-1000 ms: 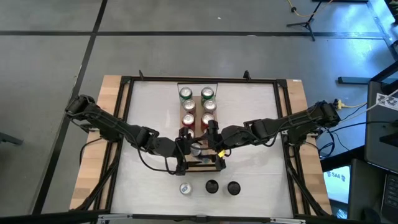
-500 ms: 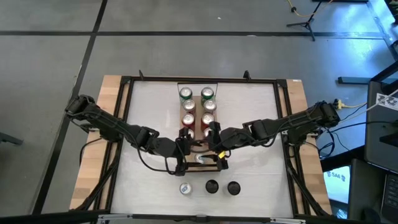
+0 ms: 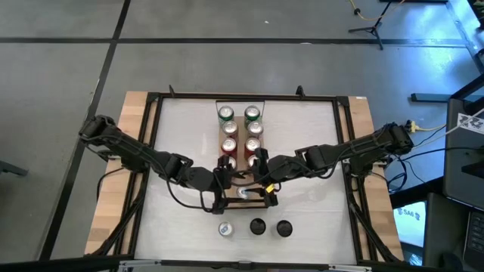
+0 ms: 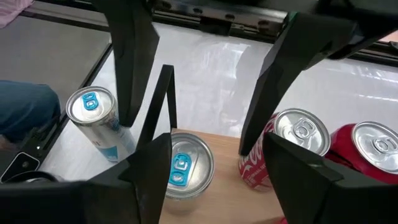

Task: Place canned beverage on shelf
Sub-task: Put the top blue soda can on the shelf

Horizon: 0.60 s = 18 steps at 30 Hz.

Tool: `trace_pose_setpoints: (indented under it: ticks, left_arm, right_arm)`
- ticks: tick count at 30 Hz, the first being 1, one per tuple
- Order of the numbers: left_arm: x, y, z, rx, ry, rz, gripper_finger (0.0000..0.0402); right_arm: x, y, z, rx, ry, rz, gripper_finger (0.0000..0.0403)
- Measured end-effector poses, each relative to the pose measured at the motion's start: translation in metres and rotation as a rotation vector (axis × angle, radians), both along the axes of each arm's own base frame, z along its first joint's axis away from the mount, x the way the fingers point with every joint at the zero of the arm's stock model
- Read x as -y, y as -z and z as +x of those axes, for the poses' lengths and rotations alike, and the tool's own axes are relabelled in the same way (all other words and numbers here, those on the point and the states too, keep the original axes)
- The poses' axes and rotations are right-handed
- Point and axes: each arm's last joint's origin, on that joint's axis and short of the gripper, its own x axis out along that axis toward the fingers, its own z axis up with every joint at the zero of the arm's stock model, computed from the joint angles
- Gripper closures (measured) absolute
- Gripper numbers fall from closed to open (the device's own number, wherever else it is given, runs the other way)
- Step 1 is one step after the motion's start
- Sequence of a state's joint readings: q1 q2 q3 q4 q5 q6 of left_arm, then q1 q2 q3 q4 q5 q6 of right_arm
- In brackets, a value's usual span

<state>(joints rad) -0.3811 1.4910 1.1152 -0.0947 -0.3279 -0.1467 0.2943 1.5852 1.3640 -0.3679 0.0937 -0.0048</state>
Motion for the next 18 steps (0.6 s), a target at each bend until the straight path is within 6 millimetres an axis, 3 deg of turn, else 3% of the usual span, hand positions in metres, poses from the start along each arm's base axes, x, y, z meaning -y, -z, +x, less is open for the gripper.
trace_pose_setpoints:
  ticks: [18]
  left_arm:
    - [0.013, -0.034, -0.046, 0.02, 0.091, -0.018, 0.0073]
  right_arm:
    - [-0.002, 0.0, 0.0, -0.009, -0.057, 0.036, 0.0155]
